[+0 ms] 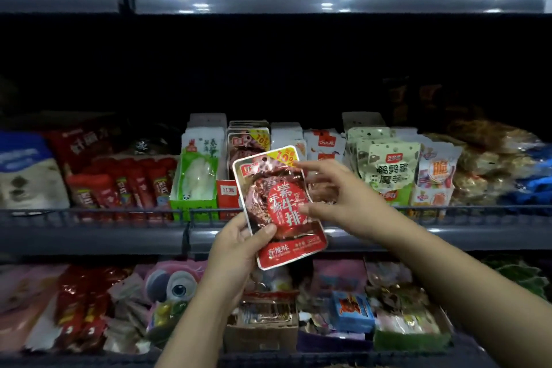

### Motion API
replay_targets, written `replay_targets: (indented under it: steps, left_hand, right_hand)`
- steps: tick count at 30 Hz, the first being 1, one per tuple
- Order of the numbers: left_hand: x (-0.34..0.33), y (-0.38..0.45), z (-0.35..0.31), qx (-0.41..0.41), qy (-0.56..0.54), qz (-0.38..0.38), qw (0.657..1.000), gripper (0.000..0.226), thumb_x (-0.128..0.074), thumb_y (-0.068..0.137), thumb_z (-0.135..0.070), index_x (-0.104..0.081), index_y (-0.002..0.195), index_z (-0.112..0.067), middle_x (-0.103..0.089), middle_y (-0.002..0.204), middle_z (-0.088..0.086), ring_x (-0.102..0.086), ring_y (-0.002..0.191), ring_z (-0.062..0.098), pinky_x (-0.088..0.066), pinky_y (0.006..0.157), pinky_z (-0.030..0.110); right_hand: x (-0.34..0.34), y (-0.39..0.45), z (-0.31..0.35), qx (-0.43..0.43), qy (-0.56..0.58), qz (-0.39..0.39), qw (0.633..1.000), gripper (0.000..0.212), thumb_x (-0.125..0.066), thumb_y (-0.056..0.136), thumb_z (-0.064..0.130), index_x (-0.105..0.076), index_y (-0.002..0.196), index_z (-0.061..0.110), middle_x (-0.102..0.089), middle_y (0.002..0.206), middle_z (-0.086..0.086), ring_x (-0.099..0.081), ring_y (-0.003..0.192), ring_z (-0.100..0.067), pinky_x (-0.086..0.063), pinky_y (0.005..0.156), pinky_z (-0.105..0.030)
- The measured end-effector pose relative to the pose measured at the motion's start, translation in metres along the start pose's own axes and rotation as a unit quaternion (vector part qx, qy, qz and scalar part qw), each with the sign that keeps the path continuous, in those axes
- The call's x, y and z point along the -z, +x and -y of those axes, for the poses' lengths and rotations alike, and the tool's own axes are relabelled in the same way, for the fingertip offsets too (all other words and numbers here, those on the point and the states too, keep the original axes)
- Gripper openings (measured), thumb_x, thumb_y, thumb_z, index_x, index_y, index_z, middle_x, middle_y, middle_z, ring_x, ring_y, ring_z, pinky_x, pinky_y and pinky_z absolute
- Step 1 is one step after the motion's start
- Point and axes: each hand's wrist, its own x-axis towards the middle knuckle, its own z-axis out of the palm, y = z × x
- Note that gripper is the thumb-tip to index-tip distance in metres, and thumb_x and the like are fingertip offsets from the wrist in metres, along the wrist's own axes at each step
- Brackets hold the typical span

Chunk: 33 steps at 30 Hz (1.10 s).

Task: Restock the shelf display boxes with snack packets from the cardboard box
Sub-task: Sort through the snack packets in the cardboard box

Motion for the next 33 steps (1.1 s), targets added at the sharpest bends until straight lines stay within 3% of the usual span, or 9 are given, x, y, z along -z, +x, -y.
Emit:
replay_targets:
  steps: [3, 6, 10, 13, 17, 20, 24, 28, 33]
  left_hand:
    - [0.009, 0.007, -0.002, -0.032, 0.065, -0.039, 0.997, 0.027, -0.062, 0.085, -0.005, -0.061, 0.107, -0.021, -0.074, 0.097, 0.0, -0.07, 0.09, 0.017, -0.055, 0.077, 0.032]
    - [0.013, 0.016, -0.005, -0.059, 0.089, -0.057, 0.993, 0.029, -0.061, 0.087, -0.001, -0.062, 0.099, -0.027, -0.074, 0.094, -0.005, -0.07, 0.088, 0.01, -0.055, 0.07, 0.021]
    - [0.017, 0.03, -0.006, -0.109, 0.177, -0.068, 0.976, 0.034, -0.059, 0.088, 0.0, -0.06, 0.101, -0.032, -0.071, 0.102, -0.01, -0.066, 0.095, 0.002, -0.054, 0.08, 0.021]
    - [0.018, 0.039, -0.002, -0.14, 0.224, -0.112, 0.958, 0.037, -0.058, 0.091, -0.011, -0.053, 0.12, -0.032, -0.062, 0.118, -0.015, -0.057, 0.109, -0.001, -0.049, 0.096, 0.031]
    - [0.024, 0.047, -0.001, -0.174, 0.339, -0.196, 0.904, 0.057, -0.053, 0.094, -0.025, -0.028, 0.144, -0.036, -0.031, 0.145, -0.014, -0.028, 0.134, 0.005, -0.025, 0.111, 0.027]
    - [0.032, 0.055, 0.004, -0.171, 0.456, -0.169, 0.857, 0.066, -0.046, 0.096, -0.027, -0.006, 0.149, -0.033, -0.001, 0.155, -0.018, 0.0, 0.142, 0.0, -0.001, 0.118, 0.032]
    - [0.04, 0.062, 0.01, -0.171, 0.561, -0.134, 0.799, 0.07, -0.04, 0.098, -0.028, 0.01, 0.145, -0.038, 0.026, 0.151, -0.019, 0.029, 0.136, -0.005, 0.022, 0.112, 0.029]
    - [0.039, 0.066, 0.011, -0.187, 0.567, -0.14, 0.79, 0.064, -0.042, 0.097, -0.027, -0.003, 0.147, -0.041, 0.021, 0.152, -0.021, 0.026, 0.136, -0.007, 0.024, 0.111, 0.03]
    - [0.039, 0.066, 0.013, -0.201, 0.556, -0.154, 0.792, 0.048, -0.047, 0.095, -0.025, -0.029, 0.138, -0.039, 0.002, 0.154, -0.022, 0.015, 0.139, -0.007, 0.02, 0.112, 0.028]
  right_hand:
    - [0.001, 0.032, 0.011, -0.007, -0.002, -0.021, 1.0, 0.071, -0.073, 0.079, 0.017, -0.037, 0.138, 0.033, -0.045, 0.117, 0.007, -0.056, 0.082, -0.002, -0.052, 0.07, -0.018]
    - [0.002, 0.062, 0.02, -0.024, -0.044, 0.005, 0.999, 0.075, -0.075, 0.077, 0.024, -0.033, 0.139, 0.031, -0.047, 0.106, 0.011, -0.057, 0.083, -0.005, -0.051, 0.074, -0.024]
    - [-0.001, 0.097, 0.035, -0.022, -0.108, 0.049, 0.993, 0.023, -0.077, 0.074, 0.028, -0.06, 0.089, 0.03, -0.064, 0.091, 0.013, -0.063, 0.086, -0.006, -0.054, 0.08, -0.031]
    - [-0.003, 0.114, 0.042, -0.026, -0.127, 0.072, 0.989, 0.019, -0.076, 0.076, 0.028, -0.058, 0.073, 0.025, -0.064, 0.075, 0.012, -0.063, 0.075, -0.008, -0.053, 0.07, -0.026]
    - [0.003, 0.14, 0.045, -0.04, -0.098, 0.015, 0.994, 0.02, -0.071, 0.081, 0.025, -0.053, 0.073, 0.025, -0.059, 0.073, 0.008, -0.056, 0.069, -0.006, -0.048, 0.061, -0.023]
    - [0.006, 0.165, 0.043, -0.039, -0.084, -0.057, 0.994, 0.019, -0.071, 0.082, 0.024, -0.053, 0.075, 0.024, -0.055, 0.074, 0.01, -0.052, 0.068, -0.007, -0.042, 0.057, -0.023]
    - [0.003, 0.188, 0.042, -0.056, -0.101, -0.097, 0.989, 0.036, -0.067, 0.085, 0.027, -0.058, 0.118, 0.017, -0.054, 0.095, 0.0, -0.05, 0.081, -0.015, -0.043, 0.072, -0.027]
    - [0.002, 0.202, 0.041, -0.018, -0.168, -0.115, 0.979, 0.037, -0.061, 0.09, 0.029, -0.055, 0.125, 0.019, -0.062, 0.114, -0.005, -0.051, 0.086, -0.014, -0.043, 0.072, -0.026]
    - [-0.015, 0.212, 0.036, -0.005, -0.229, -0.088, 0.969, 0.032, -0.058, 0.091, 0.029, -0.056, 0.121, 0.019, -0.063, 0.107, -0.005, -0.052, 0.079, -0.016, -0.046, 0.068, -0.028]
